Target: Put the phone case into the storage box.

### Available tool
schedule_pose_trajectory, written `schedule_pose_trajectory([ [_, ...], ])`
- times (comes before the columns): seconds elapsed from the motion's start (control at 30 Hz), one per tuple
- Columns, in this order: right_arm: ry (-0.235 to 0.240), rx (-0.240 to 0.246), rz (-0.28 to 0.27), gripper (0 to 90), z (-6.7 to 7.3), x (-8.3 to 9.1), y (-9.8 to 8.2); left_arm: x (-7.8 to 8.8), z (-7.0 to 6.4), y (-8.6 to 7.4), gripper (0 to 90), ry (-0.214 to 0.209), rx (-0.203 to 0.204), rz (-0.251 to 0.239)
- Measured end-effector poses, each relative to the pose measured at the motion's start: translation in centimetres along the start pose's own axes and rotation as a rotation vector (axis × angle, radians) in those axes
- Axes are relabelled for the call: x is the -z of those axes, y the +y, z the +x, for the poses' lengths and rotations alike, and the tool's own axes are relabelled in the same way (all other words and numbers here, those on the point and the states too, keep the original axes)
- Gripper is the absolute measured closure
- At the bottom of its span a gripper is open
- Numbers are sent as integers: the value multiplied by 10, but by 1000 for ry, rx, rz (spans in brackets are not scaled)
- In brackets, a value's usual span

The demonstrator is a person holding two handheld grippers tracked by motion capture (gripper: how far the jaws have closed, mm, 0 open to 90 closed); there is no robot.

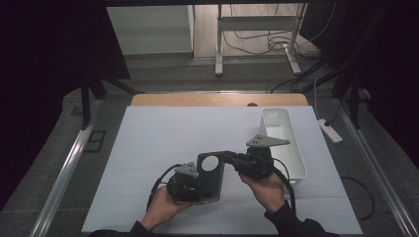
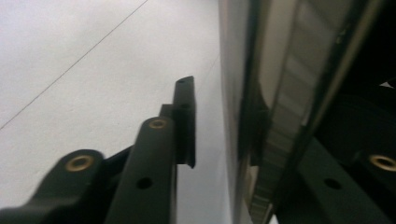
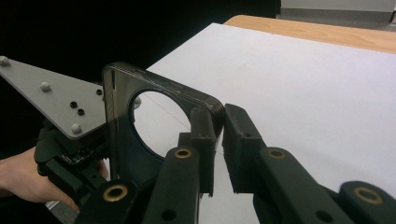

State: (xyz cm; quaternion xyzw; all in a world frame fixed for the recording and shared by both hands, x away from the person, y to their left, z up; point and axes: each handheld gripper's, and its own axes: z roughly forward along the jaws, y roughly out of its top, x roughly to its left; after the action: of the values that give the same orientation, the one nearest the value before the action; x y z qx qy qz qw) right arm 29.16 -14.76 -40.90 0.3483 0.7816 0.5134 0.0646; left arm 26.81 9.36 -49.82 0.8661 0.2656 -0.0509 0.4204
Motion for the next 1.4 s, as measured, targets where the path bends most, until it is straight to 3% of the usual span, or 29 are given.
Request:
schedule_pose_trajectory([
  [0.27, -12, -15, -9, 831, -2, 1, 0, 3, -1, 0, 465, 7, 3, -36],
  [0.37, -18, -13, -8, 832, -3, 1, 0, 5, 0, 0, 413, 16, 3, -52],
  [1.0, -74, -3, -12, 832, -7, 5, 1, 24, -3, -1, 163, 12, -1, -118],
  [1.4, -106, -5, -27, 832, -13, 15, 6, 42, -1, -11, 115, 50, 4, -136],
])
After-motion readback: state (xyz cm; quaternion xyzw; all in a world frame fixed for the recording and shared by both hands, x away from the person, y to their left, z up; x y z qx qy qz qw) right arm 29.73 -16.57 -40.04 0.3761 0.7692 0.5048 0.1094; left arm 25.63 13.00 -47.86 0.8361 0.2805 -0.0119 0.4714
